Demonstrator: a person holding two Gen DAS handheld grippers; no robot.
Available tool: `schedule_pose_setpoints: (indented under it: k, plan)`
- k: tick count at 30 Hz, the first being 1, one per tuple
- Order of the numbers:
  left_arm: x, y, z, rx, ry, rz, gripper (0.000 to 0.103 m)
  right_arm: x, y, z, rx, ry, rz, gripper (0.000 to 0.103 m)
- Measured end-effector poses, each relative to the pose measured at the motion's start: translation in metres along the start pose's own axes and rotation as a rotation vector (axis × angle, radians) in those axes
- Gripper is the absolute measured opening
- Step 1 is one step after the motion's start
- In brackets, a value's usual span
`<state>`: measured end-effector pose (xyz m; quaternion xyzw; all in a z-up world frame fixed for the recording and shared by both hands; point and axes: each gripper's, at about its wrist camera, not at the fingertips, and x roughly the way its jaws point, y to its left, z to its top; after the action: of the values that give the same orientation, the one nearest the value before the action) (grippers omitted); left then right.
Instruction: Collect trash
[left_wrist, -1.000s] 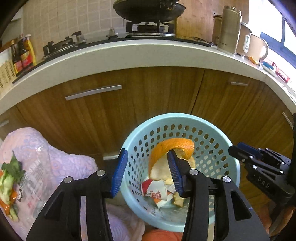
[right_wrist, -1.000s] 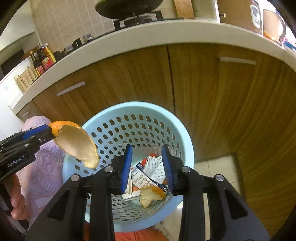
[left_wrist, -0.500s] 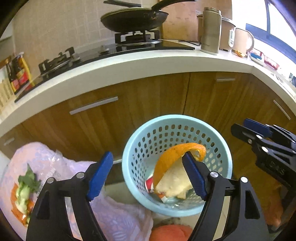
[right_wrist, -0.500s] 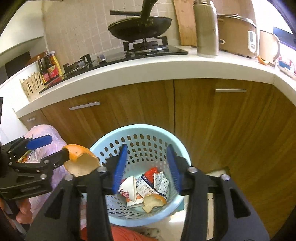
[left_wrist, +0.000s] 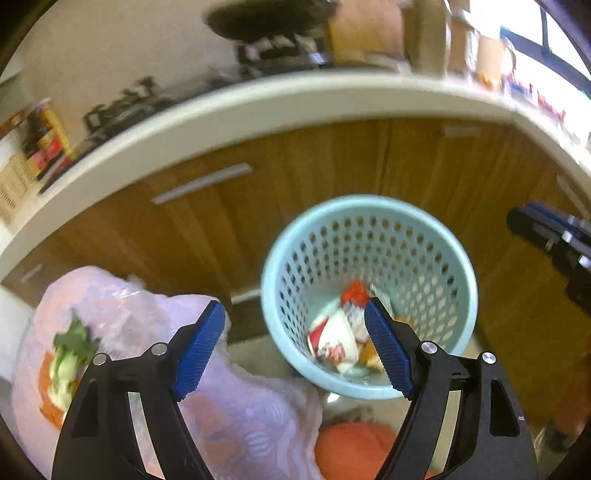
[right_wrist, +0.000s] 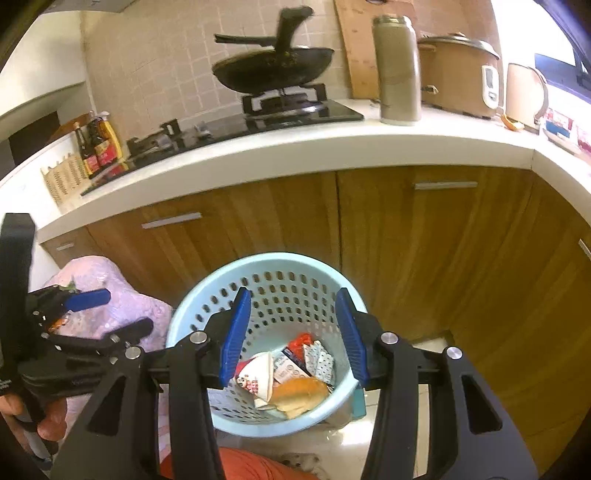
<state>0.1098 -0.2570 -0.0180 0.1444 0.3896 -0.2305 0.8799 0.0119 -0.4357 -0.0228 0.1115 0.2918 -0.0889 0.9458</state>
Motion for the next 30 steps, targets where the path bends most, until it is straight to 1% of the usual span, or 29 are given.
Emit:
schedule_pose_setpoints:
  k: [2, 4, 6, 7, 8, 10, 11, 13, 15, 17, 21, 24, 30]
  plan:
    - [-0.024, 0.013, -0.007, -0.063, -0.083, 0.001, 0.078, -0.009, 0.012, 0.001, -0.02, -0.022, 0.004, 0.046]
    - [-0.047, 0.025, -0.014, -0.111, -0.17, 0.041, 0.079, -0.023, 0.031, 0.004, -0.053, -0.062, 0.01, 0.051]
    - [-0.074, 0.039, -0.027, -0.16, -0.292, 0.127, 0.083, -0.035, 0.05, 0.006, -0.083, -0.1, 0.012, 0.056]
    - [-0.085, 0.045, -0.032, -0.178, -0.333, 0.163, 0.086, -0.04, 0.061, 0.007, -0.099, -0.119, 0.007, 0.056]
    - [-0.096, 0.051, -0.038, -0.199, -0.382, 0.198, 0.088, -0.044, 0.072, 0.008, -0.11, -0.139, -0.003, 0.056]
    - [-0.11, 0.064, -0.046, -0.238, -0.447, 0.255, 0.089, -0.049, 0.088, 0.01, -0.121, -0.161, -0.013, 0.059]
    - [-0.115, 0.069, -0.049, -0.252, -0.467, 0.29, 0.089, -0.051, 0.096, 0.01, -0.127, -0.17, -0.013, 0.061]
    - [-0.12, 0.077, -0.05, -0.252, -0.487, 0.342, 0.089, -0.053, 0.112, 0.011, -0.133, -0.189, -0.018, 0.061]
    - [-0.123, 0.084, -0.052, -0.249, -0.503, 0.411, 0.089, -0.054, 0.127, 0.012, -0.135, -0.206, -0.017, 0.061]
    - [-0.127, 0.087, -0.055, -0.256, -0.507, 0.434, 0.089, -0.055, 0.138, 0.011, -0.141, -0.219, -0.022, 0.061]
    - [-0.136, 0.096, -0.06, -0.298, -0.513, 0.405, 0.089, -0.052, 0.157, 0.012, -0.152, -0.225, -0.015, 0.061]
    - [-0.14, 0.101, -0.064, -0.314, -0.519, 0.422, 0.089, -0.049, 0.164, 0.011, -0.152, -0.222, -0.018, 0.061]
    - [-0.141, 0.1, -0.069, -0.318, -0.515, 0.415, 0.089, -0.045, 0.167, 0.011, -0.148, -0.212, -0.018, 0.061]
